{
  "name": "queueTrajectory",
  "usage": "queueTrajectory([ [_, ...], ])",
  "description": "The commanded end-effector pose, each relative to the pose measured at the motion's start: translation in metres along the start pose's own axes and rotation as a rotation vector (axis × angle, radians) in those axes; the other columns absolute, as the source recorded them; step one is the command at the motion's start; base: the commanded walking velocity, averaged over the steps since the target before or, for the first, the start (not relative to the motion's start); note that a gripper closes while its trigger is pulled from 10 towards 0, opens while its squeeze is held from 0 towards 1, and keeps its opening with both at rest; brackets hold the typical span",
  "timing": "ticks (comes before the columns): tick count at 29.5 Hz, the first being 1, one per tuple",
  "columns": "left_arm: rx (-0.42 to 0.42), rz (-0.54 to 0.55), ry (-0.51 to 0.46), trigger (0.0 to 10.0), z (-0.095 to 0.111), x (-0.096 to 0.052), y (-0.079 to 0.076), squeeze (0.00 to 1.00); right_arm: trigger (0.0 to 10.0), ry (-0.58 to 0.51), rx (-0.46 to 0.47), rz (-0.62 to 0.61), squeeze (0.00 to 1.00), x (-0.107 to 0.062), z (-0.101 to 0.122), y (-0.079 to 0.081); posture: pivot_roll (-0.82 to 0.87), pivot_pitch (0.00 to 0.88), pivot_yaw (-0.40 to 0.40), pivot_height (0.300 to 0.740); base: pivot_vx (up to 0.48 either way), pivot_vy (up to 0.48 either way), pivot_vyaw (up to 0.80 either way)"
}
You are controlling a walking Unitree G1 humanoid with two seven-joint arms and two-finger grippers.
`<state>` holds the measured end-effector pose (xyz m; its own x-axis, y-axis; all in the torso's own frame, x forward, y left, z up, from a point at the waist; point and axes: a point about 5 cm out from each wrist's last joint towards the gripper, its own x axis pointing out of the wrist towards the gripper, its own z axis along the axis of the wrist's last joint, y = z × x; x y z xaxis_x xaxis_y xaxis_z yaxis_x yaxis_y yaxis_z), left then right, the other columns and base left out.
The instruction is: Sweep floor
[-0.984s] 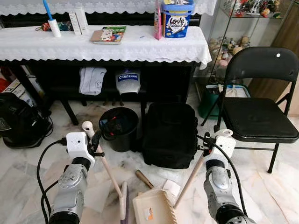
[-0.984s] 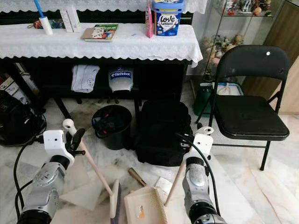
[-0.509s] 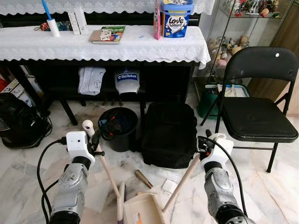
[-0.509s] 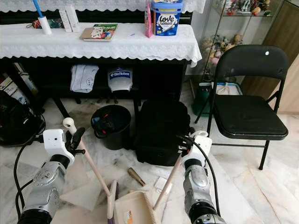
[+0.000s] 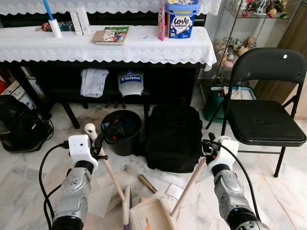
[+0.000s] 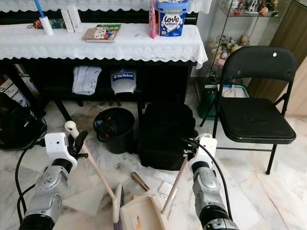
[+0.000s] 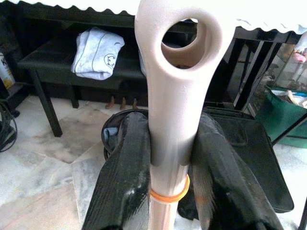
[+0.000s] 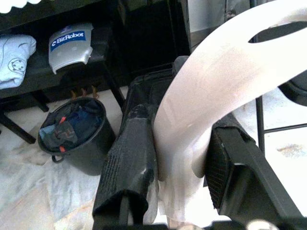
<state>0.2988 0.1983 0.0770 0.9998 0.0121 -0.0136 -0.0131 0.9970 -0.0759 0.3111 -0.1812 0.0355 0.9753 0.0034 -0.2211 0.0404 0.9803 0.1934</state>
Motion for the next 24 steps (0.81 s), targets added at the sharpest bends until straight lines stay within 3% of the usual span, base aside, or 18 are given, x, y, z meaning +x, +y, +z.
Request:
queueTrajectory([
  [1, -0.005, 0.010, -0.031, 10.0, 0.006, 0.003, 0.001, 0.00, 10.0, 0.002, 0.082, 0.048, 0.00, 0.002, 0.003, 0.006, 0.01, 0.000, 0.000, 0.740, 0.000, 0.000, 0.00],
  [5, -0.007, 0.011, -0.033, 10.0, 0.006, 0.004, 0.001, 0.00, 10.0, 0.049, 0.114, 0.153, 0.00, 0.001, 0.000, 0.016, 0.01, 0.000, 0.000, 0.740, 0.000, 0.000, 0.00],
  [6, -0.007, 0.012, -0.034, 10.0, 0.006, 0.004, 0.001, 0.00, 10.0, 0.078, 0.078, 0.170, 0.00, 0.000, -0.003, 0.017, 0.01, 0.000, 0.000, 0.740, 0.000, 0.000, 0.00],
  [9, -0.007, 0.021, -0.039, 10.0, 0.006, 0.005, 0.001, 0.00, 10.0, 0.022, -0.035, 0.095, 0.00, 0.000, 0.007, 0.010, 0.00, 0.000, -0.004, 0.740, 0.000, 0.000, 0.00],
  [12, -0.002, 0.032, -0.041, 10.0, 0.006, 0.005, 0.002, 0.00, 10.0, -0.051, -0.036, -0.014, 0.00, 0.001, 0.019, -0.002, 0.00, 0.000, -0.004, 0.740, 0.000, 0.000, 0.00],
  [15, 0.002, 0.042, -0.043, 10.0, 0.005, 0.004, 0.004, 0.00, 10.0, -0.050, -0.022, -0.040, 0.00, 0.001, 0.021, -0.005, 0.00, 0.000, -0.004, 0.740, 0.000, 0.000, 0.00],
  [24, 0.015, 0.068, -0.054, 10.0, 0.006, 0.003, 0.009, 0.00, 10.0, 0.031, -0.047, 0.061, 0.00, 0.000, 0.012, 0.009, 0.00, 0.000, -0.009, 0.740, 0.000, 0.000, 0.00],
])
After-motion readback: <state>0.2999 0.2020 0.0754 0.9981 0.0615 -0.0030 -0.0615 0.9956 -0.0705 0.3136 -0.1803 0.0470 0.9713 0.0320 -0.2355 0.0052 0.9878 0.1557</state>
